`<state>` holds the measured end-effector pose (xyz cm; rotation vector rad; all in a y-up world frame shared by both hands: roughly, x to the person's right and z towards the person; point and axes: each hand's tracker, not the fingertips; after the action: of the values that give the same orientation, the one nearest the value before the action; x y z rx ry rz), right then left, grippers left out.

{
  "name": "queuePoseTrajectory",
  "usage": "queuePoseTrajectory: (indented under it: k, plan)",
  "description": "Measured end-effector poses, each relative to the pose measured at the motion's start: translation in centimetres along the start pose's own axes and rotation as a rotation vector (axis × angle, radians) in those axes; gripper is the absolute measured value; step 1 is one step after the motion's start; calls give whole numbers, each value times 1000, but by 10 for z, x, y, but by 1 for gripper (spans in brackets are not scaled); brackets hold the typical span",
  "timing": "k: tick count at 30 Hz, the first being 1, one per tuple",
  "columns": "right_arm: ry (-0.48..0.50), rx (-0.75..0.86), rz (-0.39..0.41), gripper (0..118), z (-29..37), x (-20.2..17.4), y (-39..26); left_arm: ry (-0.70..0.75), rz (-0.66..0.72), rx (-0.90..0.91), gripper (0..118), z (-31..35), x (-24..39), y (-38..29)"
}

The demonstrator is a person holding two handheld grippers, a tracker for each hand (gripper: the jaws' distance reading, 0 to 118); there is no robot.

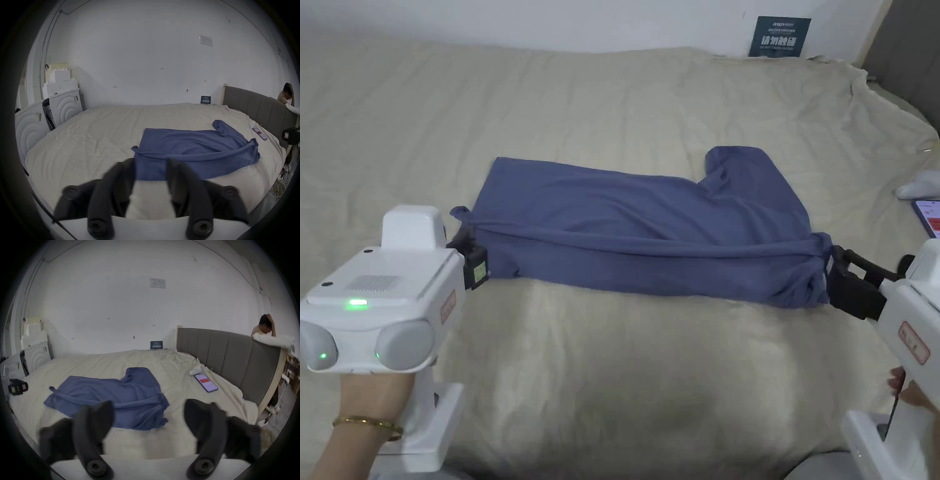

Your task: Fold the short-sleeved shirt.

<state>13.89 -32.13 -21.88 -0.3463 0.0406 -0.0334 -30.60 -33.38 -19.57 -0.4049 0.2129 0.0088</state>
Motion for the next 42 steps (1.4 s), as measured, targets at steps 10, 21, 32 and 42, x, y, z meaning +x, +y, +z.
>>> queuePoseTrajectory:
  k: [10,21,32,42]
  plan:
    - [59,30,-24,0,13,-6,-10,-21,19,88,0,22,3,-11]
    - [52,-189,-10,0,-66,10,37,-40,49,96,0,22,9,-11]
    - [-32,-694,-58,3,-179,30,39,-46,66,74,0,10,11,3]
    - [-135,-786,-94,100,-220,43,8,-46,58,30,0,-17,16,4]
